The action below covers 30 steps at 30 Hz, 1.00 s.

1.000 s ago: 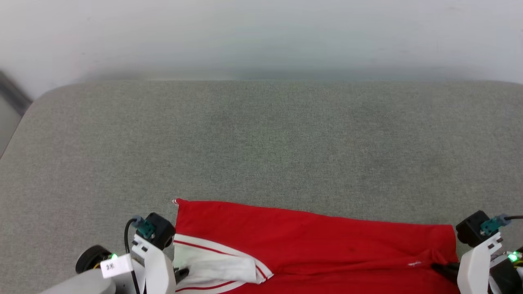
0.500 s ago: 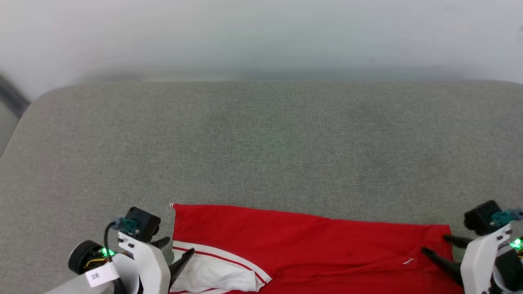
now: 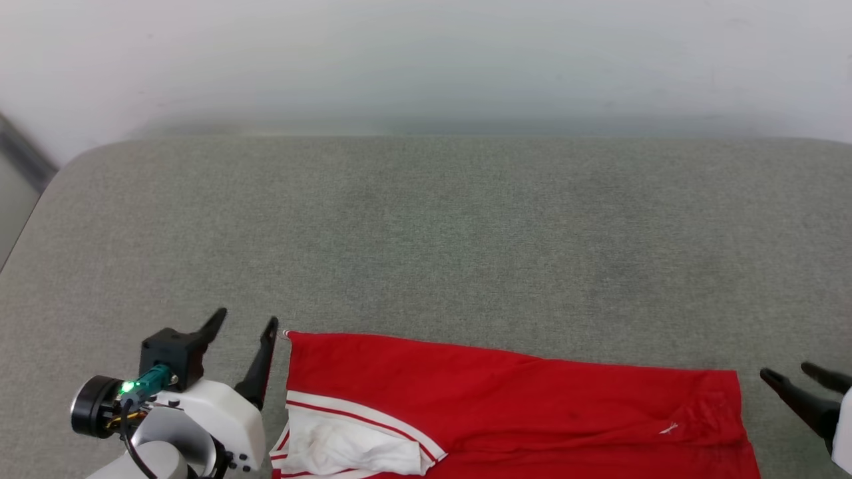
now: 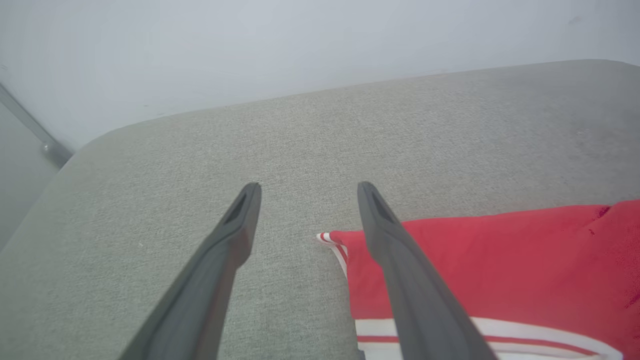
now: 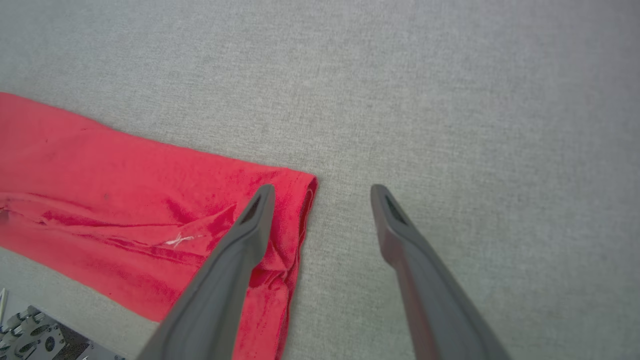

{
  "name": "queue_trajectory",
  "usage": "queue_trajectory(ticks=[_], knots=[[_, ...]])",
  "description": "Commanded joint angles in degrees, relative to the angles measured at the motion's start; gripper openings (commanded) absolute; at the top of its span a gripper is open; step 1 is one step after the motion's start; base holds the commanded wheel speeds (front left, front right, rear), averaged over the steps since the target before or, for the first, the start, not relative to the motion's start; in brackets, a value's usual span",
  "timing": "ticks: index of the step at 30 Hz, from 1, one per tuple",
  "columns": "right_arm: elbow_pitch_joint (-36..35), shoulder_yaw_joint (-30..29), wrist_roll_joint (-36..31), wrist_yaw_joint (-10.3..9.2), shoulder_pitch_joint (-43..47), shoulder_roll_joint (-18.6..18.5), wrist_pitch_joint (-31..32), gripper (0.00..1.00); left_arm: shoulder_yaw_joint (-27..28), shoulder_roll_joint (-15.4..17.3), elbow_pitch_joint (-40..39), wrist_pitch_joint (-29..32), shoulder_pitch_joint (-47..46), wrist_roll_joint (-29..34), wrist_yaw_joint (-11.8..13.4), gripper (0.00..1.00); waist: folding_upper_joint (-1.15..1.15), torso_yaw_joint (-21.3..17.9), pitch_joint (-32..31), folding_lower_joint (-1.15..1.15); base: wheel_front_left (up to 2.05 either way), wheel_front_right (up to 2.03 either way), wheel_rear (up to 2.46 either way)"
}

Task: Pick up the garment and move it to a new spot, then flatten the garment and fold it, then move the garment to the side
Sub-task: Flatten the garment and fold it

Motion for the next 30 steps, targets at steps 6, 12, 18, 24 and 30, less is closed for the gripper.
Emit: queue_trajectory(ticks=[6, 12, 18, 24, 30], knots=[[3.1, -3.2, 7.2, -0.02, 4.4, 2.0, 5.3, 1.00, 10.9, -5.5, -1.4, -1.0, 5.7, 9.1, 4.4, 1.00, 0.00, 1.4, 1.6, 0.00, 0.00, 0.00, 0.00], [4.7, -3.4, 11.3, -0.02, 5.4, 4.3, 8.2, 1.00, 21.3, -11.9, -3.5, -1.0, 11.9, 19.0, 4.0, 1.00, 0.00, 2.4, 3.0, 0.00, 0.00, 0.00, 0.00], [5.7, -1.5, 13.5, -0.02, 4.7, 7.2, 11.3, 1.00, 28.0, -17.2, -4.0, -1.0, 15.9, 26.3, 1.9, 1.00, 0.00, 3.1, 3.9, 0.00, 0.00, 0.00, 0.00], [5.2, 2.9, 17.5, -0.01, 4.8, 11.3, 17.0, 1.00, 34.2, -23.0, -2.9, -1.0, 18.9, 32.2, -2.2, 1.00, 0.00, 4.1, 4.4, 0.00, 0.00, 0.00, 0.00], [6.3, 5.6, 19.0, -0.01, 3.8, 13.1, 19.2, 0.00, 38.8, -28.1, -1.8, -1.0, 20.9, 37.3, -6.3, 1.00, 0.00, 4.5, 4.3, 0.00, 0.00, 0.00, 0.00]])
